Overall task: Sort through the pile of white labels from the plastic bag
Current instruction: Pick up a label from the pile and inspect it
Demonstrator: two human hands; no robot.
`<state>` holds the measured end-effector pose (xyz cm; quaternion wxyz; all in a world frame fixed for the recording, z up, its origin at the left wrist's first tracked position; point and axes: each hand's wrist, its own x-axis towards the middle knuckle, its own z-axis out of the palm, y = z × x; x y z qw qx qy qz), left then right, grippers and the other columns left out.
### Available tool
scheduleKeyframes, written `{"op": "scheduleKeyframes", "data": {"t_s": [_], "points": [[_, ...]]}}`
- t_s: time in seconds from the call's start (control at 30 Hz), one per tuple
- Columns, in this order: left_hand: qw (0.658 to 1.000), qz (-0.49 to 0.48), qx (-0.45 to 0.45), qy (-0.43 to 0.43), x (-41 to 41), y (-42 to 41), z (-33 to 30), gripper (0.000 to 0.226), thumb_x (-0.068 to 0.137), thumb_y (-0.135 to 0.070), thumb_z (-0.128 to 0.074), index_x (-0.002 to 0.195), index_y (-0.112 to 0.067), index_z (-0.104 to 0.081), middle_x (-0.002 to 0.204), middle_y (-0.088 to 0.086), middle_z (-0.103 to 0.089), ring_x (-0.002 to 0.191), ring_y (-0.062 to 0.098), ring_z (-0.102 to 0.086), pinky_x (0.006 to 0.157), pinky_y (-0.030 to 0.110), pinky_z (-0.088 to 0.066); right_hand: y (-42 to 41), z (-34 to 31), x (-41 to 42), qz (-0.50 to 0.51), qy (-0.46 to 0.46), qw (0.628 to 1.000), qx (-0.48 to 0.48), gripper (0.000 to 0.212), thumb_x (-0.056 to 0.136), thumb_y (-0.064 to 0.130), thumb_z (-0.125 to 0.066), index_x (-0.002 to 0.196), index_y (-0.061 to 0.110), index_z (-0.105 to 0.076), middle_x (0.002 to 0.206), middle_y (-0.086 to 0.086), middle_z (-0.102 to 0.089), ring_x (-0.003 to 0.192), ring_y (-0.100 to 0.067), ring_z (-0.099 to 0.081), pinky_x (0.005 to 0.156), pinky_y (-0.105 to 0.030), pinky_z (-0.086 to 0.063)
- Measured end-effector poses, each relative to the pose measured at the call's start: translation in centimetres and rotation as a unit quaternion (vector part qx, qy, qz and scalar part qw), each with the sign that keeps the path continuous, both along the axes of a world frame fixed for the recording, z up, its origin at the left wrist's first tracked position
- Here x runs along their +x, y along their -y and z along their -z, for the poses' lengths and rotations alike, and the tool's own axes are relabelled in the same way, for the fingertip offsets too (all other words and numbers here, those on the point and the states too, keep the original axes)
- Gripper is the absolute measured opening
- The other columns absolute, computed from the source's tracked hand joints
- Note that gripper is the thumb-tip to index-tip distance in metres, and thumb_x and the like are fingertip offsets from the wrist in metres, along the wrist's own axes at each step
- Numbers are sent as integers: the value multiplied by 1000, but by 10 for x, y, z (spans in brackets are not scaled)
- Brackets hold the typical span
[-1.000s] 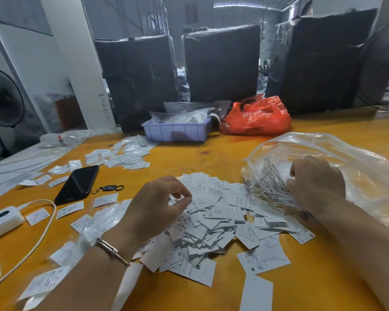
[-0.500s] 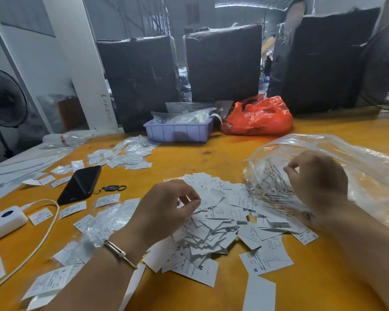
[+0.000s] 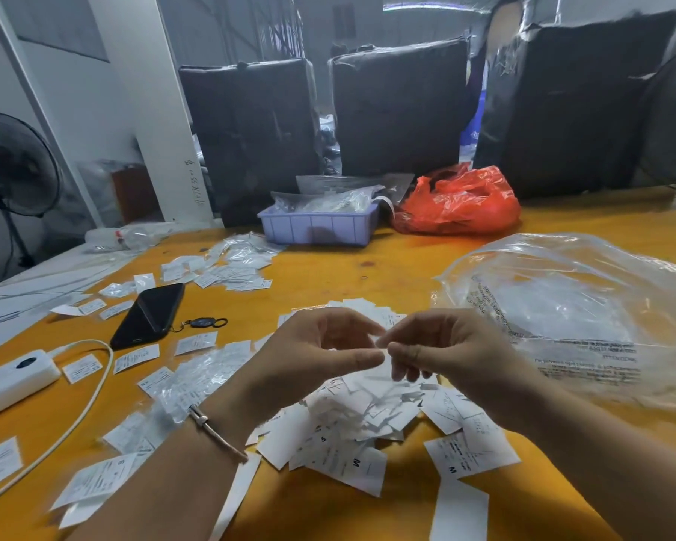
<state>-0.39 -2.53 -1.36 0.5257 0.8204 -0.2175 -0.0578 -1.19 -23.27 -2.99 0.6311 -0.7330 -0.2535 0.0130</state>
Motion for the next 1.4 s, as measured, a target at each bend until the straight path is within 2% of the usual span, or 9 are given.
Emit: {"op": "scheduleKeyframes", "data": {"t_s": [0.13,0.27,0.43,0.6,0.87,1.0,1.13,1.27,1.4], "points": [[999,-41,-20,4,-1,-3,0,4,82,-9,-76,82,-13,-75,75,5,-73,68,10,-62,62,17,-50,8,3,7,91,26,995,16,3,83,8,-71,86,8,-71,70,-9,-71,63,-15,-64,59,-21,-50],[987,-142,-70,20,4,-8,-1,8,84,-10,-74,77,-10,-70,66,0,-69,61,8,-58,55,15,-47,17,12,15,215,157,946,-187,9,81,14,-74,89,16,-71,75,6,-68,67,-2,-62,63,-18,-49],[975,-187,-121,18,7,-10,0,15,86,-17,-73,83,-4,-65,64,-1,-68,58,8,-60,53,15,-47,13,16,17,128,169,907,-364,32,76,46,-74,102,30,-70,101,18,-57,98,-3,-48,85,-25,-41],[971,-158,-171,-50,7,-9,-3,12,85,-3,-71,92,-4,-61,85,11,-77,73,17,-72,61,20,-54,6,15,15,132,184,878,-422,43,78,56,-67,113,32,-67,105,18,-53,105,-8,-44,91,-31,-40],[965,-147,-191,-106,6,-10,-5,40,70,8,-76,107,-4,-65,79,10,-74,73,23,-71,67,28,-60,5,12,13,122,153,901,-387,28,82,45,-69,102,26,-73,96,18,-54,96,0,-45,86,-29,-42],[956,-123,-207,-165,7,-11,-5,34,69,3,-74,102,-1,-71,81,12,-71,76,23,-71,70,30,-61,5,13,11,115,202,895,-380,16,92,30,-60,95,21,-73,91,17,-58,90,0,-46,84,-32,-44],[960,-122,-174,-181,7,-12,-4,16,80,3,-69,84,-10,-78,85,7,-74,79,16,-70,75,31,-58,7,11,10,132,251,893,-350,10,86,19,-69,89,27,-75,93,14,-61,92,-4,-51,77,-29,-47],[965,-100,-172,-173,5,-13,-7,13,68,-7,-76,80,-11,-72,82,7,-75,71,11,-69,67,24,-49,10,6,8,146,165,957,-189,28,80,1,-71,79,28,-78,87,10,-65,76,-1,-55,59,-15,-43],[966,-76,-189,-160,2,-9,-9,22,60,-9,-80,71,-14,-62,87,10,-76,73,15,-71,60,22,-49,9,3,8,142,45,985,-85,44,84,-11,-50,77,22,-78,77,-4,-74,68,-28,-61,58,-35,-50]]}}
